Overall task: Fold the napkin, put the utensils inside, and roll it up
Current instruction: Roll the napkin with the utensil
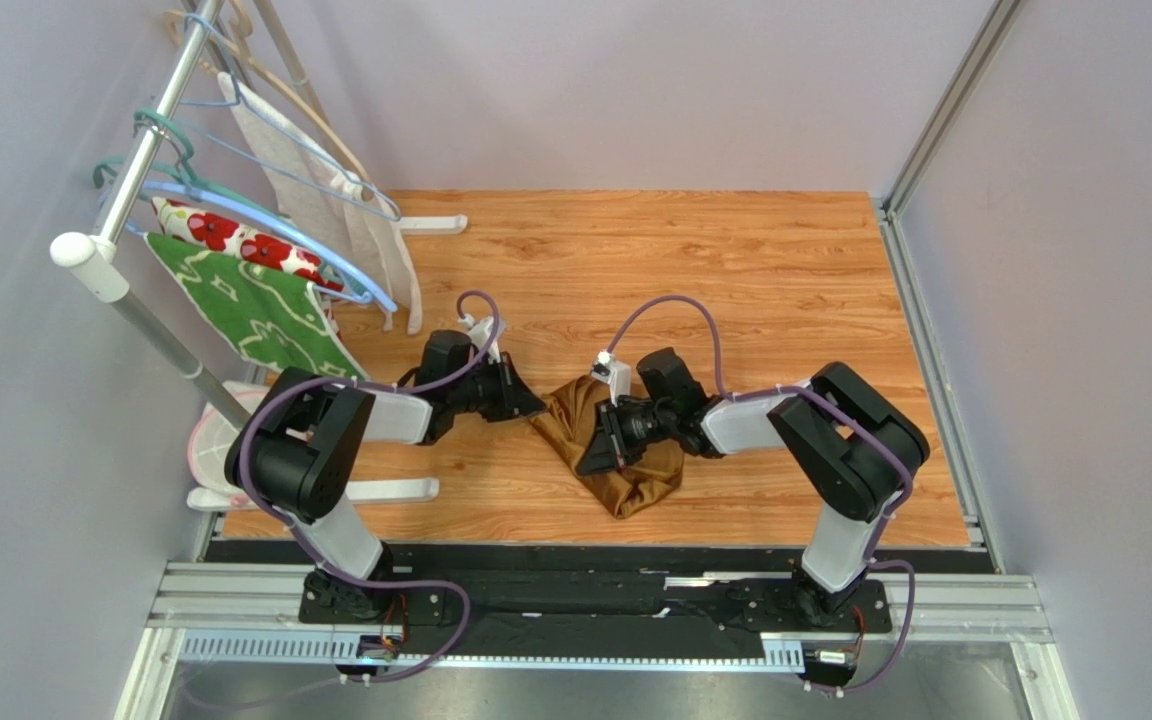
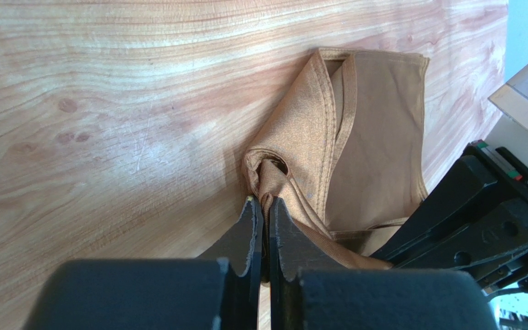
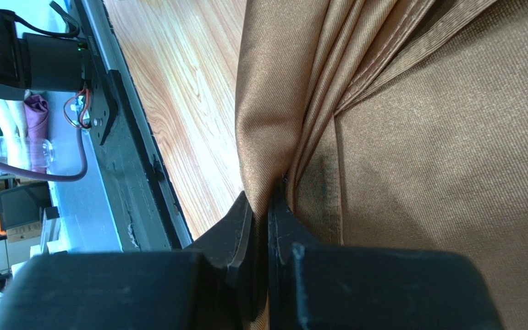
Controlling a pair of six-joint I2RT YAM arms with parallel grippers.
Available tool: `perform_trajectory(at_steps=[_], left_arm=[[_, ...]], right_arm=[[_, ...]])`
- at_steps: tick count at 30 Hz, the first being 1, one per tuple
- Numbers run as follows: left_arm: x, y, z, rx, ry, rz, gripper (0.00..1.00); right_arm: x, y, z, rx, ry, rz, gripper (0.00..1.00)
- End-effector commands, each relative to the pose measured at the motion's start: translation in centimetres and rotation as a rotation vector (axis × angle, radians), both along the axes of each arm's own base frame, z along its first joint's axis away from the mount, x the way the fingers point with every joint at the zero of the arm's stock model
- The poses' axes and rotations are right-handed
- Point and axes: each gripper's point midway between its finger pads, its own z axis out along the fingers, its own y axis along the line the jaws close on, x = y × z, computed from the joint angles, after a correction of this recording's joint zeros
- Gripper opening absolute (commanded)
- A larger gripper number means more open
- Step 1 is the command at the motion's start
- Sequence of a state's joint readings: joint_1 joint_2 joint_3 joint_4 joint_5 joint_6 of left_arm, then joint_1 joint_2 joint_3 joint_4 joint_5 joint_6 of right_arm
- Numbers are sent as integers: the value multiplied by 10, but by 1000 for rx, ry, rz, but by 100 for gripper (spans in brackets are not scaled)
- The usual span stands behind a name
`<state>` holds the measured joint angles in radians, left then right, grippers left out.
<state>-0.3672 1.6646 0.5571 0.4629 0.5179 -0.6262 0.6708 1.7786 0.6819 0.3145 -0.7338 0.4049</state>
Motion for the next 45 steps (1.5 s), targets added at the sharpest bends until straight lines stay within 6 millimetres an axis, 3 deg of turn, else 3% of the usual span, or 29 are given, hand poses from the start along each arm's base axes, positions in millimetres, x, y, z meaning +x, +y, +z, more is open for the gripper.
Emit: perform_trajectory(at_steps=[1,5,6,11,13,14,16,17,18,22,29,37,43,45], left_arm=[[2,1,0,55,16,-21,0],[2,11,1,174,47,-37,0],[3,14,0,207,51,-31,0],[-5,19,-4,276,130,-68,0],[-12,21,-9,299,167,-93,0],[-11,21,-10,307,177,-97,0],[-14,23,-13,330,196,-107,0],[-12,25,-13,344,196,-101,0],[-12,25,-13,352,199,-103,0],[-15,26,-13,362,218,-104,0],[-16,24,-11,356,224,-107,0],[-17,24,-10,359,223,-108,0],[-16,23,-2,347,203,-95,0],[-14,23,2,337,192,-85,4]], right_arm=[[1,-30,-33,-217,-9,-26,10],[15,-28,-8,-247,-77,-25,40],[15,-28,0,-253,-90,-20,43],[29,-21,32,-292,-241,-52,50],[25,-14,44,-299,-327,-48,51],[32,-17,44,-348,-393,-78,51],[22,-10,48,-387,-487,-59,52],[33,-17,49,-458,-568,-117,52],[22,-7,52,-469,-643,-81,52],[15,6,64,-510,-801,-97,53],[0,21,47,-616,-933,-29,53],[-5,14,19,-688,-905,0,49],[-14,1,-11,-705,-752,-9,37],[-18,-6,-20,-696,-689,-18,35]])
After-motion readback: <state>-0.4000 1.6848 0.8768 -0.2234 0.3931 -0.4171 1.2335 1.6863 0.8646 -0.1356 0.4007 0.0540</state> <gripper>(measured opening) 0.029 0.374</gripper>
